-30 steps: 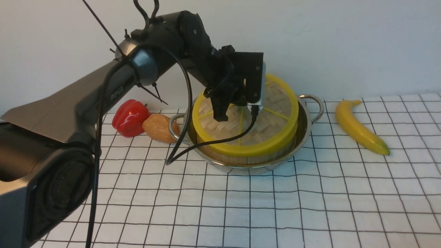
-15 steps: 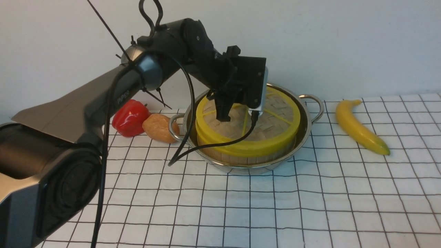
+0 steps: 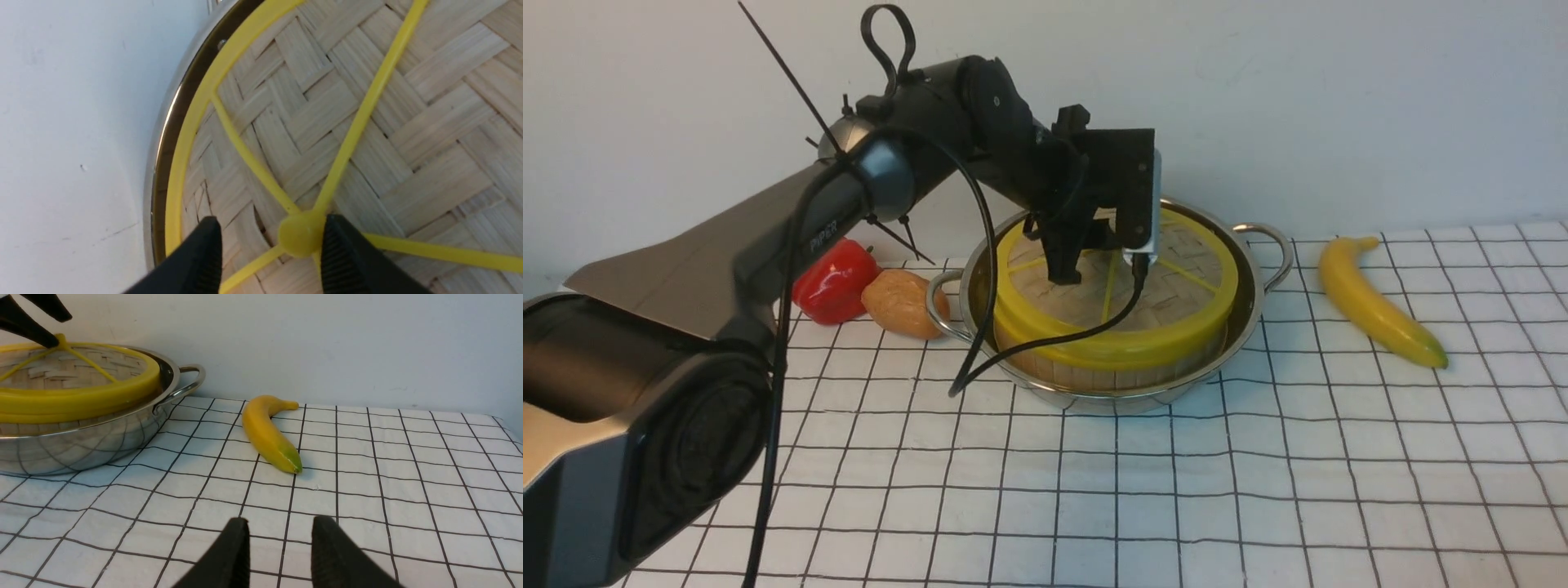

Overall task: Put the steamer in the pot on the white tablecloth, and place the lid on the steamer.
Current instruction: 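Place the yellow bamboo steamer lid onto the steamer in the pot with the left gripper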

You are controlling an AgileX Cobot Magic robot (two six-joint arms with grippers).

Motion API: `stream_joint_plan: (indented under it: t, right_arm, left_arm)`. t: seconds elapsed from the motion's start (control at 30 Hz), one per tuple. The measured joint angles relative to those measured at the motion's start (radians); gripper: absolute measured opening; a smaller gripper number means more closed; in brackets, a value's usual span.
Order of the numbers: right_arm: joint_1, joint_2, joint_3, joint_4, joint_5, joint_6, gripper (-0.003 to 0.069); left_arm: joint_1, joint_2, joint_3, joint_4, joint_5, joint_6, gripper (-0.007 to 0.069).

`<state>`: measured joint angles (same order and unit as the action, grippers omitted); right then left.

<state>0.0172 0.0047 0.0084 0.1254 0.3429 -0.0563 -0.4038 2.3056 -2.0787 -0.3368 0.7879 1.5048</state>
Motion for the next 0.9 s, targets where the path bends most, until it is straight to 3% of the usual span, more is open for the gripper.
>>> stream_joint_plan:
  t: [0.27,0.57,0.9]
  right_arm:
    - [0.000,0.000,0.000,0.000,0.000,0.000,0.0240]
    - [0.000,0.000,0.000,0.000,0.000,0.000,0.0240]
    - [0.000,0.000,0.000,0.000,0.000,0.000,0.0240]
  left_arm:
    - [-0.001,0.006,-0.002,0.013,0.000,-0.134,0.0316]
    - [-0.007,0.002,-0.009,0.138,0.039,-0.298,0.0316]
    - [-0.007,0.000,-0.015,0.199,0.106,-0.361,0.0316]
